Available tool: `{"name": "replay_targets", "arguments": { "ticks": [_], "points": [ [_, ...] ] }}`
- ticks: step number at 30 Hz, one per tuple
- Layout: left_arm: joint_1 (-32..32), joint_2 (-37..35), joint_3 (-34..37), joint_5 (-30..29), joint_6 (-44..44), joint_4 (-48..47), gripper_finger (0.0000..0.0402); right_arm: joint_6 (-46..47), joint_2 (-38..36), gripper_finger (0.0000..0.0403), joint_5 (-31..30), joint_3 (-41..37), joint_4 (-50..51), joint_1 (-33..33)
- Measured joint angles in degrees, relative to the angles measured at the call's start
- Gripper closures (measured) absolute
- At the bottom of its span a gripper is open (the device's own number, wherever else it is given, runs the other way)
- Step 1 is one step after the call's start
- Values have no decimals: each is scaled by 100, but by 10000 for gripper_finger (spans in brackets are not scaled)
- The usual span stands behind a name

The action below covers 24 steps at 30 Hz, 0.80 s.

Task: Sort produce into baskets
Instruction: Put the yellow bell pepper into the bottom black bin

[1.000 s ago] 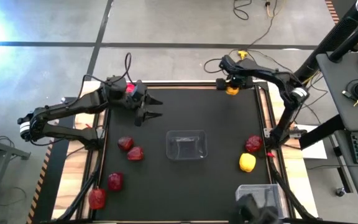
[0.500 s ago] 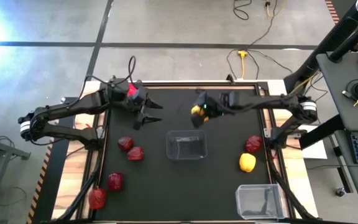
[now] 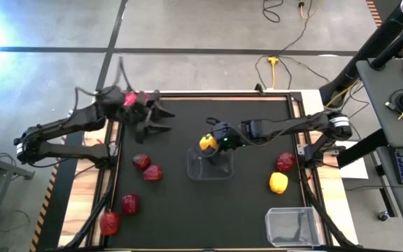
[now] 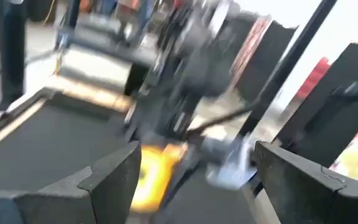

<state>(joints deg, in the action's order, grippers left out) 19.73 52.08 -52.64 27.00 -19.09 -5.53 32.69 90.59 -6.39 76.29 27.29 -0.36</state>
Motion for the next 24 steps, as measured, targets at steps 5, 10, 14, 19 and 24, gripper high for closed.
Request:
{"name": "replay_targets", "arguments": {
  "ticks": [5,10,14,19,24],
  "points": [
    [-334,-442,-4,-353,-659,359,106,-822,582,83,406,-13,-584,56],
    [-1038,-753,-4,-1319,-1081,394,106,-1622,1090,85,548,7,-1175,220],
    [-1982,-831,-4,-2559,-1255,401,106,-1897,1411,83,506,-1,-1558,240],
    [-3292,-595,2,-4586,-1277,399,106,-2214,1739,86,495,-33,-2179,311],
    [-4151,-302,7,-5815,-1363,402,106,-2374,1836,85,487,-102,-2281,380]
  ]
}}
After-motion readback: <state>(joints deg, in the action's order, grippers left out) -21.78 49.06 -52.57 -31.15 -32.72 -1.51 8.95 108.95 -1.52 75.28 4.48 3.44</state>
